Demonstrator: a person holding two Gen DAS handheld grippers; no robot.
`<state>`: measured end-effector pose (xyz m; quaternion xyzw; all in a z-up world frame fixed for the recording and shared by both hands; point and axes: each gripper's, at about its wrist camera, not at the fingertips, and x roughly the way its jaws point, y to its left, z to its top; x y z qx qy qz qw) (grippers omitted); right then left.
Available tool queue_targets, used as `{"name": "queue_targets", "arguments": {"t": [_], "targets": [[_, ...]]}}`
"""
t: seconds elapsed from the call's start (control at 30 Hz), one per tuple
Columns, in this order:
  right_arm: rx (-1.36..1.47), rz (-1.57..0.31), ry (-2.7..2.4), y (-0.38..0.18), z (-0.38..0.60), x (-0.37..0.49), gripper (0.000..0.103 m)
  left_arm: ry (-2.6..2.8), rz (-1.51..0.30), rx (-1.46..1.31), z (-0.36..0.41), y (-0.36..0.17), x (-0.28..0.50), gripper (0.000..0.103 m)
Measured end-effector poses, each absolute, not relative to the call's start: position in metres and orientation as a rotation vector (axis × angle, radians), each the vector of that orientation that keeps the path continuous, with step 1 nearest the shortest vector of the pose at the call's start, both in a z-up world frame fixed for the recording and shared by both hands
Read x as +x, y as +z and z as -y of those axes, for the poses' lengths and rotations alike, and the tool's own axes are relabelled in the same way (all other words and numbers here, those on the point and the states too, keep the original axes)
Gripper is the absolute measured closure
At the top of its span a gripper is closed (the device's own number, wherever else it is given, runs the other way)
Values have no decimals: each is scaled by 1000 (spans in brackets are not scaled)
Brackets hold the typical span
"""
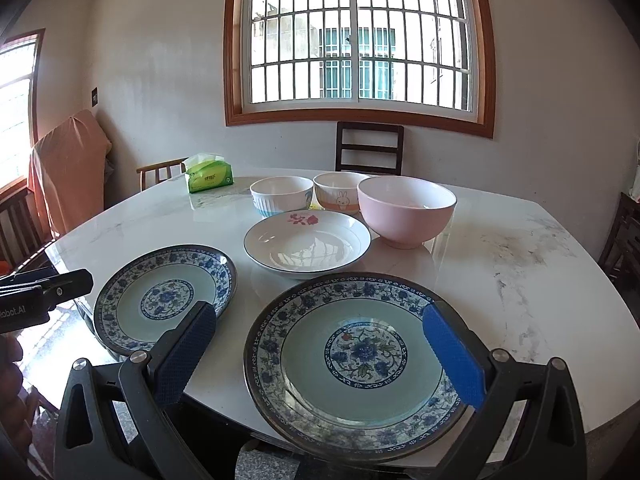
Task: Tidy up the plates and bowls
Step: 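Grasp the rim of a blue-and-white patterned plate with the left gripper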
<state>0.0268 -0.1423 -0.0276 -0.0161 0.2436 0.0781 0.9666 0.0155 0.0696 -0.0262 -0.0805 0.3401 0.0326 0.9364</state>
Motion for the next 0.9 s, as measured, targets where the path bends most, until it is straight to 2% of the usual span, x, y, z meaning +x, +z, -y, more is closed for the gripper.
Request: {"name": "queue_targets", "arguments": {"t": [0.3, 0.4, 0.63, 0.9], "targets": [[2, -576, 404, -11, 113, 48, 0, 96, -786, -260, -103, -32, 29, 8], [76, -678, 534, -9, 107, 70, 0, 102, -823, -294, -112, -36, 36, 8], [295, -963, 731, -31, 96, 138, 13, 103, -920, -345, -128, -51, 55, 9], [298, -1104, 753, -49, 73, 179, 21, 101, -984, -398, -142, -65, 72, 9]]}}
